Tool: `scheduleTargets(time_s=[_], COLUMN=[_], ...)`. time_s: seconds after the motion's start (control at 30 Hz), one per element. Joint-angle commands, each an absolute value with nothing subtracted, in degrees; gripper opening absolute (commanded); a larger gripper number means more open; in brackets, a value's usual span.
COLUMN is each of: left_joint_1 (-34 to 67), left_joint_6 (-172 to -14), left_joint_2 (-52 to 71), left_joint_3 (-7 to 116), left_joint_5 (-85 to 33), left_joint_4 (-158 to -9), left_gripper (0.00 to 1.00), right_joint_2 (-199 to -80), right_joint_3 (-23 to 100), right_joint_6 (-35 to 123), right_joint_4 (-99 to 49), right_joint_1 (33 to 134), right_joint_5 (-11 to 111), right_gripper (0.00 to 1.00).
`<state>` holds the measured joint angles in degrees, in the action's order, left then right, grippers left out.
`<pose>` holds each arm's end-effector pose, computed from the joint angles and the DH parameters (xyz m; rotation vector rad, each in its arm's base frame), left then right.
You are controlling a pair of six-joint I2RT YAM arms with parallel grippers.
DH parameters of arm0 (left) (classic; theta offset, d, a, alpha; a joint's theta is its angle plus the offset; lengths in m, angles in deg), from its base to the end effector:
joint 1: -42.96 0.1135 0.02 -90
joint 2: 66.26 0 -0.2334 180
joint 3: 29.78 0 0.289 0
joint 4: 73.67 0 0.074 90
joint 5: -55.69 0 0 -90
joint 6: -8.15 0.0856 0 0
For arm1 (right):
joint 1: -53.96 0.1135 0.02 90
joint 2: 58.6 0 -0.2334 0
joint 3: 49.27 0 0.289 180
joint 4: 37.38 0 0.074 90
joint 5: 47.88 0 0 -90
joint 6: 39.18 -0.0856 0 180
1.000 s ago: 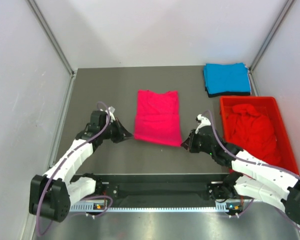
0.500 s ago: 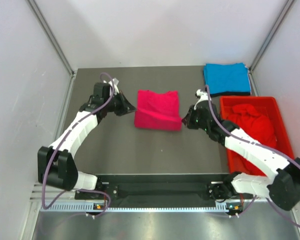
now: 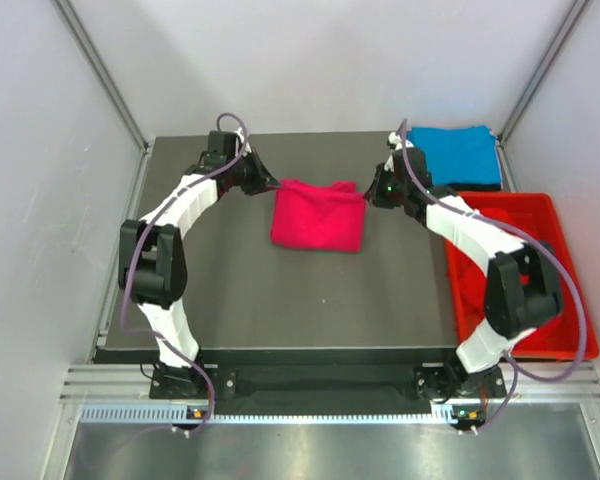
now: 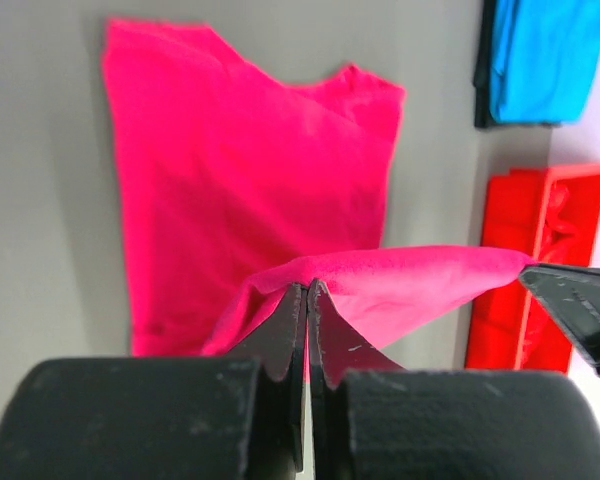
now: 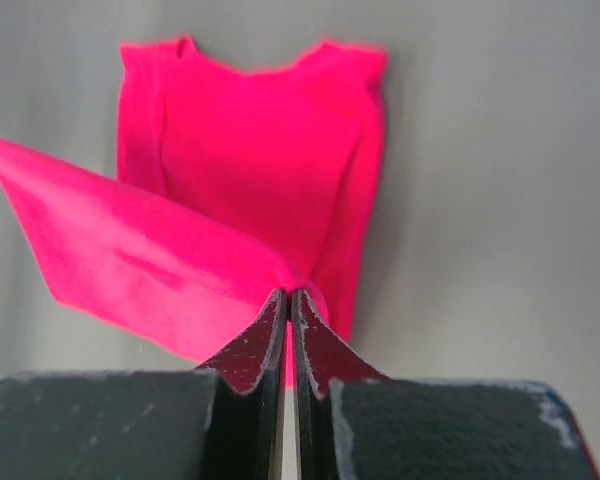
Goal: Fold and stack the t-shirts
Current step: Fold the tshirt
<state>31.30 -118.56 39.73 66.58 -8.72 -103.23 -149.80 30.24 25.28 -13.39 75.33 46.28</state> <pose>0.4689 -0.1345 0.1940 -0.2609 2.3377 -0.9395 0.4050 0.1651 0.1953 0.0398 2.2435 0.5329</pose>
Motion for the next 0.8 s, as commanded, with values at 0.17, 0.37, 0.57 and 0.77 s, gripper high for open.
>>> scheduleTargets(time_s=[0.17, 0.37, 0.57, 0.77], left_joint_1=[34.26, 35.84, 37.33, 37.6], left_joint_6=[-120.96, -121.75, -122.89, -122.54], left_joint_2=[49.83, 56.51, 63.28, 68.73], left_joint_3=[77.38, 81.87, 86.26, 91.27], left_joint_5=[-8.12, -6.45, -3.2, 0.14], left_joint_4=[-93.66, -88.21, -82.32, -81.17], left_gripper=[0.0, 0.0, 0.0, 0.03], right_joint_2=[-163.18, -171.08, -177.67, -181.82], right_joint_3=[46.63, 53.14, 57.1, 59.21], right_joint_6=[29.37, 30.43, 29.73, 28.67], right_joint_4=[-16.7, -18.1, -19.6, -20.83], right_joint_1=[71.45, 70.57, 69.43, 68.38], right_joint_5=[54.94, 56.88, 56.97, 55.92], right_gripper=[0.0, 0.0, 0.0, 0.0])
